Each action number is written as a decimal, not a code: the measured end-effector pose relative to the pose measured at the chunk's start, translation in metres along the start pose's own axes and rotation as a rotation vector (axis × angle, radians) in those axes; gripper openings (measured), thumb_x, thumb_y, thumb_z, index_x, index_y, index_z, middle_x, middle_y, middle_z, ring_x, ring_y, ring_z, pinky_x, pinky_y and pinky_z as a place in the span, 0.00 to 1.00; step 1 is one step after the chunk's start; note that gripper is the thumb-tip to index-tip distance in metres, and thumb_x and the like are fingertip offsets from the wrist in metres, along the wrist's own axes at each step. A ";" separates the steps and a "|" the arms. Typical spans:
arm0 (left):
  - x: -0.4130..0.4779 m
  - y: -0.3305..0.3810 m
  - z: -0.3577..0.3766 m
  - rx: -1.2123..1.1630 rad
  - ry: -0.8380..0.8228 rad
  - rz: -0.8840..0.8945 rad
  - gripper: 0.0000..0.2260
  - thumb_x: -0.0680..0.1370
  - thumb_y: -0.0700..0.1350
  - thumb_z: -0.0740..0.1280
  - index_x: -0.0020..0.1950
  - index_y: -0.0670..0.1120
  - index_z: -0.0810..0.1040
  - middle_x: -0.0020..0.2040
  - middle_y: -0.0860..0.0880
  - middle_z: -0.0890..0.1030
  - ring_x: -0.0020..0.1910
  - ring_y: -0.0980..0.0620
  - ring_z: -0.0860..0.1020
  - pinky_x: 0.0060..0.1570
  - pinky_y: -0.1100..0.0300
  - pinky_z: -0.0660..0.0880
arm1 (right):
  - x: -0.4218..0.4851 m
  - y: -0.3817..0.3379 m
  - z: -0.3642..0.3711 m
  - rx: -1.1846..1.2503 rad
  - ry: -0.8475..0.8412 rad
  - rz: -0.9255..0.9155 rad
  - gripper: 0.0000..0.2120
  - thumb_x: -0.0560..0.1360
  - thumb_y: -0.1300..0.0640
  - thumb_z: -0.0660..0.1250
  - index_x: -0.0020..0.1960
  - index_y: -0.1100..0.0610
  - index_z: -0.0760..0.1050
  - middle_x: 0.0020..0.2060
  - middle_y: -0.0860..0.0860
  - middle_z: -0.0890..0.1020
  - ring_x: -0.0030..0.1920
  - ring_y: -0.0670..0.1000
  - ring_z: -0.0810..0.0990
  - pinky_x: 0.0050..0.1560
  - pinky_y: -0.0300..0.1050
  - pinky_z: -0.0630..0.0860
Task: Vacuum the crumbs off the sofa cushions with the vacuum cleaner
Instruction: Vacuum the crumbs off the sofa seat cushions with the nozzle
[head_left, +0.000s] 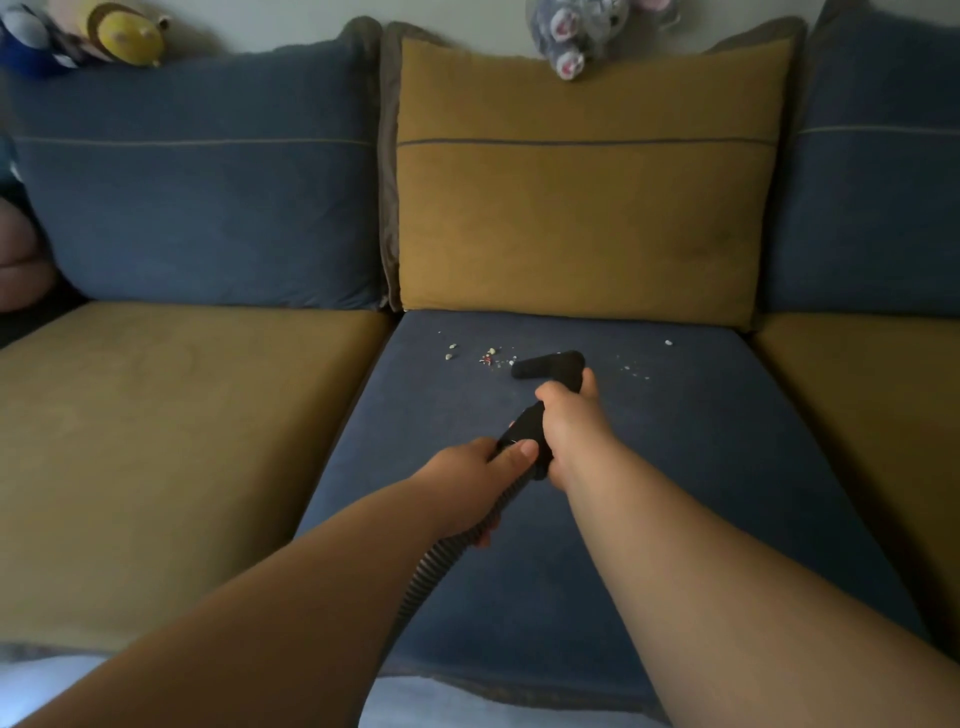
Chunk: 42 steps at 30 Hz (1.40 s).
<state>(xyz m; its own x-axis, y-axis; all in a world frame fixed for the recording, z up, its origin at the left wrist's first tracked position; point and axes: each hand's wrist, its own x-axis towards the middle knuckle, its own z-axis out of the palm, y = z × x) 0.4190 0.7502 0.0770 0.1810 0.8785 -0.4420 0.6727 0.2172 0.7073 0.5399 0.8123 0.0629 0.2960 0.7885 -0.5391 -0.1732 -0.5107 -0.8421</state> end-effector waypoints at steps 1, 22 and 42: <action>-0.001 -0.002 -0.003 0.001 0.002 -0.010 0.24 0.79 0.66 0.56 0.62 0.48 0.71 0.35 0.45 0.80 0.27 0.52 0.80 0.31 0.60 0.81 | -0.001 0.000 0.005 -0.004 -0.013 0.008 0.35 0.75 0.53 0.62 0.74 0.30 0.49 0.59 0.55 0.73 0.49 0.60 0.78 0.36 0.53 0.78; 0.017 0.011 0.015 0.025 -0.065 0.069 0.22 0.78 0.67 0.56 0.56 0.50 0.72 0.33 0.47 0.80 0.28 0.51 0.81 0.31 0.63 0.80 | 0.003 0.001 -0.027 0.105 0.158 -0.063 0.33 0.77 0.54 0.61 0.74 0.32 0.50 0.60 0.53 0.73 0.51 0.59 0.77 0.52 0.63 0.77; 0.035 0.008 0.000 -0.022 -0.014 0.019 0.21 0.78 0.67 0.57 0.59 0.51 0.71 0.35 0.46 0.81 0.26 0.53 0.81 0.28 0.63 0.78 | 0.026 -0.018 -0.006 -0.018 -0.026 -0.007 0.35 0.76 0.53 0.63 0.74 0.31 0.49 0.62 0.56 0.73 0.53 0.62 0.78 0.47 0.64 0.79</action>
<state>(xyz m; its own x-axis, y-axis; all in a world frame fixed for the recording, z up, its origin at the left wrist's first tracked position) 0.4307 0.7824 0.0668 0.2039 0.8768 -0.4355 0.6532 0.2095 0.7276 0.5566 0.8393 0.0639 0.2721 0.8005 -0.5339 -0.1545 -0.5113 -0.8454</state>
